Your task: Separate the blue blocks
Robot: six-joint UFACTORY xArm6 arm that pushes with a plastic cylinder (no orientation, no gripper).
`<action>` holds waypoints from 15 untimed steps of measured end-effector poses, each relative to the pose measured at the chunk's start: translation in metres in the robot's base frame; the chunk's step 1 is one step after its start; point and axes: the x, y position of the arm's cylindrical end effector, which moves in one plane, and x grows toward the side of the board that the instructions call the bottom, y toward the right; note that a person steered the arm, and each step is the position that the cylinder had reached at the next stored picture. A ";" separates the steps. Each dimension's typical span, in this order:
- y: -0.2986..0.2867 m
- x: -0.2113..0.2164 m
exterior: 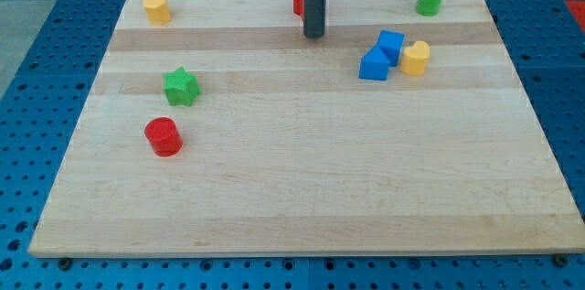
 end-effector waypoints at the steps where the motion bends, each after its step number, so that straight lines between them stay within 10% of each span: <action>1: 0.000 -0.002; 8: 0.192 0.028; 15: 0.105 0.067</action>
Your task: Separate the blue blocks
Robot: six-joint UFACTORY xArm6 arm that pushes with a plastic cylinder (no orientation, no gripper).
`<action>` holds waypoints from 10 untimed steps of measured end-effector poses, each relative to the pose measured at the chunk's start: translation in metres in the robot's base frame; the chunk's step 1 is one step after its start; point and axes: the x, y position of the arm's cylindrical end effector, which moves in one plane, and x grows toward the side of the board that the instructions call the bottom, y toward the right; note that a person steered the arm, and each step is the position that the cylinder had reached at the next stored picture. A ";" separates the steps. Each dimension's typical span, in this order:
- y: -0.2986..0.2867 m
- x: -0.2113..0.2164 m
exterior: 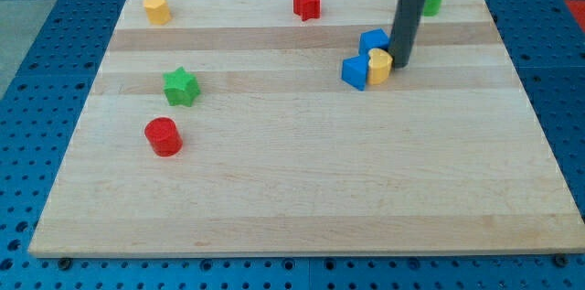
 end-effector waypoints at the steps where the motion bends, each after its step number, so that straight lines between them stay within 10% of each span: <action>1: -0.034 0.008; 10: -0.142 0.098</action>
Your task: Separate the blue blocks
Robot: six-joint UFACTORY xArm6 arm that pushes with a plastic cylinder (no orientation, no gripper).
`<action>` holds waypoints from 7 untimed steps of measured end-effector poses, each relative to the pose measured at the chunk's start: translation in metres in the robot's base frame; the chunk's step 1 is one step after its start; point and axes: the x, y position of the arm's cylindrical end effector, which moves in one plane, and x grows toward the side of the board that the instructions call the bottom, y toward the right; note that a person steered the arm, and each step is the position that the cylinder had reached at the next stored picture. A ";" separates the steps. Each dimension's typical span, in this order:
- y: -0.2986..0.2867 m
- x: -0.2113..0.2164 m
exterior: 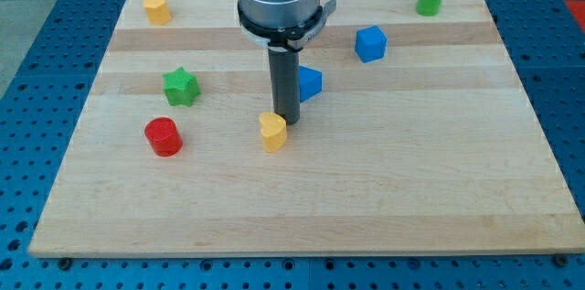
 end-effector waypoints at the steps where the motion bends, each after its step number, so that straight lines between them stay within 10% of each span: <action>1: 0.036 0.003; 7: -0.007 0.036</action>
